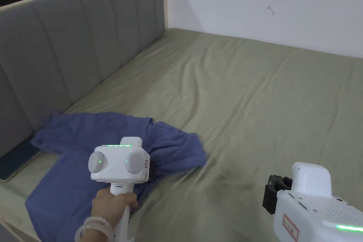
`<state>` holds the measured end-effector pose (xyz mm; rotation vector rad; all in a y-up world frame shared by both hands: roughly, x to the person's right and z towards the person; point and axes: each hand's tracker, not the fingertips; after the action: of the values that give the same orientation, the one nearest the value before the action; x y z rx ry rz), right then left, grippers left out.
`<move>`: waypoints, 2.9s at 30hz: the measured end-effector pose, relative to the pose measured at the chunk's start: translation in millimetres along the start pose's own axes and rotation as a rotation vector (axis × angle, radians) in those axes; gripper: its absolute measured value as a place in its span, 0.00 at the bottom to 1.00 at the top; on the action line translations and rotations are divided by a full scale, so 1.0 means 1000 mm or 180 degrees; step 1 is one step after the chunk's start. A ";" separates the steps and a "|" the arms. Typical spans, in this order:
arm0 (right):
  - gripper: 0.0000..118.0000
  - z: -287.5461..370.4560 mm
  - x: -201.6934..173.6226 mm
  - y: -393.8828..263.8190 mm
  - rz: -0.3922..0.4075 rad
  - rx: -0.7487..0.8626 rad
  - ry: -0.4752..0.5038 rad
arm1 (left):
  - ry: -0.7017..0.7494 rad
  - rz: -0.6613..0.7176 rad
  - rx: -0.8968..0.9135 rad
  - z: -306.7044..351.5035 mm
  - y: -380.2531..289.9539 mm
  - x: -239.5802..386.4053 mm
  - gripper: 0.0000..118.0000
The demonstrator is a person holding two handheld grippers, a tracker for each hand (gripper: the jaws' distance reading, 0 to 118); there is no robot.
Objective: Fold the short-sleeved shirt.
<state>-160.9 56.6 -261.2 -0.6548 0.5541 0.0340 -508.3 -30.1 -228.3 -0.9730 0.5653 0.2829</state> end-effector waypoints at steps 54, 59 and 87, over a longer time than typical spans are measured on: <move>0.01 0.165 0.223 -0.006 -0.1194 0.0567 -0.1353 | -0.2350 -0.1467 -0.0242 0.164 -0.068 0.386 0.88; 0.01 0.150 0.206 -0.004 -0.1118 0.0484 -0.1184 | -0.1767 -0.1359 0.0220 0.159 -0.044 0.321 0.00; 0.01 0.052 0.180 -0.015 -0.0880 -0.0183 -0.0855 | -0.0783 -0.0737 -0.0519 -0.019 0.012 0.193 0.62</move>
<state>20.9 49.9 -308.8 -0.7643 0.2016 -0.1205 -361.3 -43.4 -355.4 -1.1314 0.2043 0.2393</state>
